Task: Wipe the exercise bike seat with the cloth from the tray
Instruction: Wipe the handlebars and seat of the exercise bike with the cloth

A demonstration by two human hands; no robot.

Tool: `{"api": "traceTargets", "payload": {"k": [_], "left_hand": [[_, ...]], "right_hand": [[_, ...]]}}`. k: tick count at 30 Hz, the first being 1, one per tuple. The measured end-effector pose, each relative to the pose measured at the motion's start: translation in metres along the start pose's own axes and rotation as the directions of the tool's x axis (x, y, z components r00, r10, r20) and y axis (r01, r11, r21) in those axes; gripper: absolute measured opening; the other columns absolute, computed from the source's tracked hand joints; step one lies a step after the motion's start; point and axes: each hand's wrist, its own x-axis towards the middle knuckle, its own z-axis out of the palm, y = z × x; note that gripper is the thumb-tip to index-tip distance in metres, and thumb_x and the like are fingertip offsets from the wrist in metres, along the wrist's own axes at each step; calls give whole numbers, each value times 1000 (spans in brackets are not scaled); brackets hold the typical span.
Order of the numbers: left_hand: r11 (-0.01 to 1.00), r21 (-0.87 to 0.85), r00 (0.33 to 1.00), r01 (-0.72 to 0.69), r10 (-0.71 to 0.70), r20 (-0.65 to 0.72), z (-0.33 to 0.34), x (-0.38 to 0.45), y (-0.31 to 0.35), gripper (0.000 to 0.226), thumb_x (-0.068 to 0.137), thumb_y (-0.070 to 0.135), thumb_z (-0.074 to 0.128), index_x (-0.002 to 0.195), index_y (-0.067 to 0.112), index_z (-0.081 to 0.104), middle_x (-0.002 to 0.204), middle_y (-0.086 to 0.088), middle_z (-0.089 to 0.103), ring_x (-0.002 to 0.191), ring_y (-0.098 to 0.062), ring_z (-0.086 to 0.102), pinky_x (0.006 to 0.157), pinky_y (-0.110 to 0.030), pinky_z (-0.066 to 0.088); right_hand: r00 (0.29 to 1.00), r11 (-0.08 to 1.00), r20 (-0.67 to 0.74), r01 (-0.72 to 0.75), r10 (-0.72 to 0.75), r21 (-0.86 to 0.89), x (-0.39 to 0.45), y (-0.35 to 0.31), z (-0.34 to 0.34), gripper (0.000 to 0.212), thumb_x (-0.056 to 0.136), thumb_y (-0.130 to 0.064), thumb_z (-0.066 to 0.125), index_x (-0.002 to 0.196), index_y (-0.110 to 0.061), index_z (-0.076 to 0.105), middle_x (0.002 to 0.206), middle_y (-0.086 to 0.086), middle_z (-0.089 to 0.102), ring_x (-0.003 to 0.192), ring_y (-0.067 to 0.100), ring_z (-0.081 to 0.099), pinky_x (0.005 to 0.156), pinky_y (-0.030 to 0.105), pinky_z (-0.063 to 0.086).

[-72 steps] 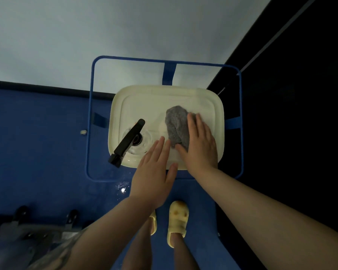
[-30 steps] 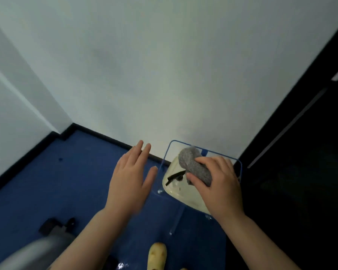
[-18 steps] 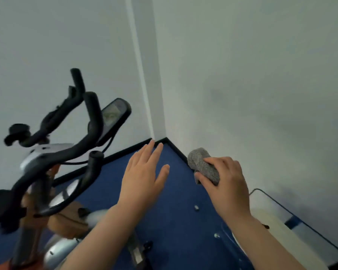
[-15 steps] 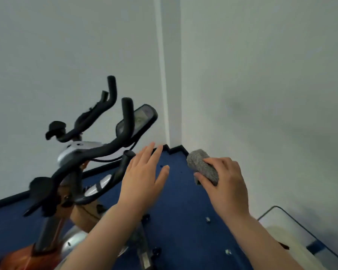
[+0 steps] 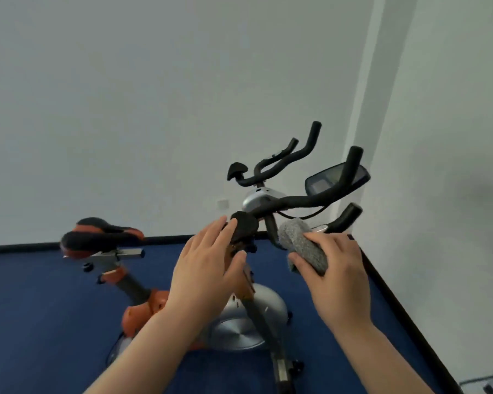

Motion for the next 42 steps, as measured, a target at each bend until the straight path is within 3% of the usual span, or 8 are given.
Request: {"api": "traceTargets", "payload": {"k": [11,19,28,36,42], "left_hand": [[959,61,953,276,-264,-150,-103,-89,-142,58,92,47,37,146,33,21,155,14,18,142,-8,15,114,-29,13],[890,90,878,448,-418,-234,-124,-98,-206,58,93,47,36,147,33,19,155,14,18,142,-9,15,115,-28,12],[819,92,791,566,-509,-339,-130,-45,-268,56,93,48,36,146,33,21,154,13,20,141,-9,17,114,-28,14],[770,79,759,633,-597,-259,-109,-17,-346,57,93,48,36,146,33,19,155,13,19,142,-9,16,114,-28,13],[788,66,786,612,-597,-164,-103,14,-435,56,94,47,36,146,32,21,155,12,20,142,-10,17,114,-29,13]], "right_hand": [[960,965,181,181,-216,189,-43,-166,104,38,75,-37,75,109,-25,63,102,-8,55,96,12,49,74,33,52],[897,906,252,276,-362,320,-20,-214,186,39,77,-34,77,111,-22,63,100,-6,56,97,13,49,78,26,45],[842,853,295,311,-452,420,38,-236,281,39,78,-40,72,112,-24,61,101,-7,53,97,12,46,75,23,43],[804,856,374,294,-462,426,48,-247,372,39,78,-40,73,112,-25,62,101,-11,52,96,12,48,71,26,47],[839,921,433,185,-330,344,57,-259,450,37,79,-39,72,111,-25,62,101,-10,52,98,11,47,72,29,49]]}}
